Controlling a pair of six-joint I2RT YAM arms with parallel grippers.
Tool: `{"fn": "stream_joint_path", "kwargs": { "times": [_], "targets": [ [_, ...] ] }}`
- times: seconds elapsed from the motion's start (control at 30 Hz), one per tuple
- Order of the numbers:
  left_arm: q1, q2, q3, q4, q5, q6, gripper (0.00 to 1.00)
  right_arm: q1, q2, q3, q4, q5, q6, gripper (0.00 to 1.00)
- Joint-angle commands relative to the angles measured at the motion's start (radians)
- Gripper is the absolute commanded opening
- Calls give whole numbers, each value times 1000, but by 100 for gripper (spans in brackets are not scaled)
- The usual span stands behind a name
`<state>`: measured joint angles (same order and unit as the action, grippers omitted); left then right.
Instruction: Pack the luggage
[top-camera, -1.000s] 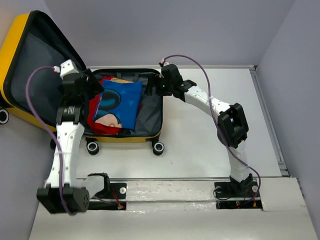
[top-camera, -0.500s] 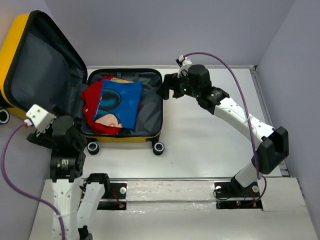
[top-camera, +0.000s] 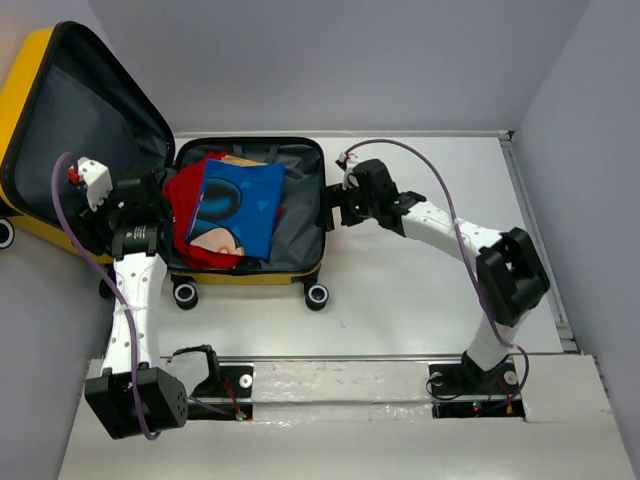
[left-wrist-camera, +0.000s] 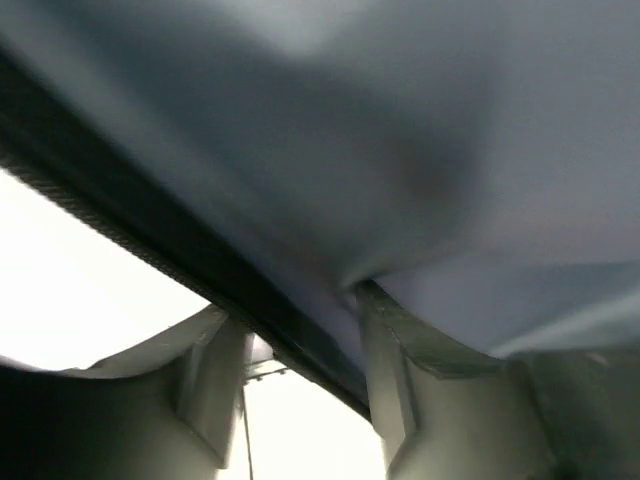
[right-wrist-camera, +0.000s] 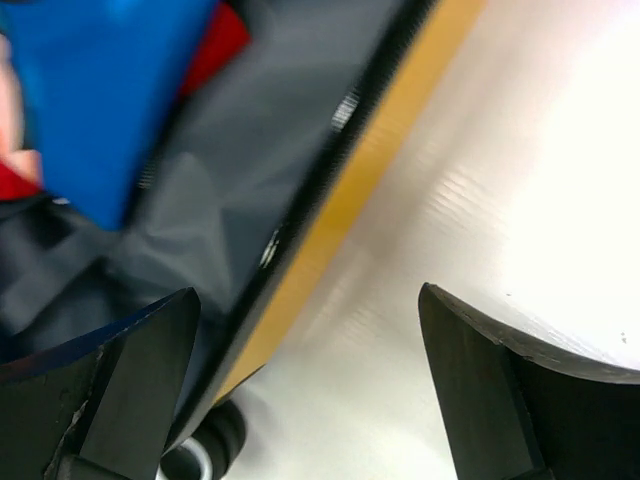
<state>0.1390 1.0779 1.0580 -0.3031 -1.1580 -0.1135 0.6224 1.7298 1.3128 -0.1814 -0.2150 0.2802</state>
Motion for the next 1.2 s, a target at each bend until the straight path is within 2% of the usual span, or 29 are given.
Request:
{"fn": "stream_joint_path", "kwargs": {
  "times": [0.0,0.03,0.07,0.17,0.2,0.27,0.3,0.33,0.4,0.43,0.47,0.53,0.57,0.6,0.63,0.77,0.8,0.83,0.87,0.9,0.93,0.97,1.0,1.07,1.1,1.17],
  "targets": [
    [30,-9,-2,102,17,-37,40,2,102,55,20,58,17,90],
    [28,-19,-10,117,35,-17,28,11,112,69,19,62,20,84],
    [30,-24,-19,133,46,-12,7,11,132,74,19,66,24,66],
    [13,-47,-23,134,116,-20,6,11,155,82,19,75,30,28],
    [-34,-56,-24,134,129,-17,6,11,162,77,20,77,40,10],
    [-134,-93,-49,156,83,17,6,22,174,69,26,78,47,7],
    [-218,-111,-64,165,43,24,6,22,177,62,28,80,54,7],
    [-380,-155,-103,174,-16,26,6,22,183,59,37,80,57,7],
    [-534,-197,-134,173,-52,-18,6,33,185,54,37,86,60,7],
    [-678,-226,-160,168,-86,-34,6,33,174,39,39,98,60,7],
    [-749,-234,-168,126,-112,-60,6,33,166,29,39,107,57,7],
    [-882,-230,-168,40,-127,-204,6,33,145,-4,39,141,54,7],
    [-1015,-219,-173,-2,-141,-228,6,33,131,-10,39,158,50,7],
    [-1083,-204,-173,-39,-156,-271,6,33,126,-15,37,158,45,7],
    [-1198,-161,-159,-113,-164,-393,6,33,123,-20,28,161,43,7],
    [-1421,-41,-92,-189,-219,-547,6,-10,103,-59,23,157,57,7],
    [-1440,-11,-28,-212,-221,-577,7,-41,77,-76,23,157,63,7],
    [-1449,0,9,-232,-209,-598,16,-59,62,-95,22,155,65,7],
    [-1458,7,46,-246,-198,-606,30,-78,41,-116,23,154,68,7],
    [-1483,7,77,-248,-190,-594,65,-98,16,-165,25,152,70,10],
    [-1496,-7,136,-243,-177,-583,81,-119,-39,-188,25,151,74,20],
    [-1516,-19,160,-229,-167,-565,88,-165,-67,-211,23,143,74,31],
    [-1532,-36,175,-146,-152,-470,90,-188,-96,-234,25,138,77,50],
    [-1564,-96,183,65,-79,-349,91,-249,-182,-285,25,140,79,73],
    [-1564,-116,178,132,-50,-242,92,-269,-206,-303,16,140,76,85],
    [-1563,-147,191,259,15,-184,93,-308,-280,-303,-4,143,71,89]
  ]
}}
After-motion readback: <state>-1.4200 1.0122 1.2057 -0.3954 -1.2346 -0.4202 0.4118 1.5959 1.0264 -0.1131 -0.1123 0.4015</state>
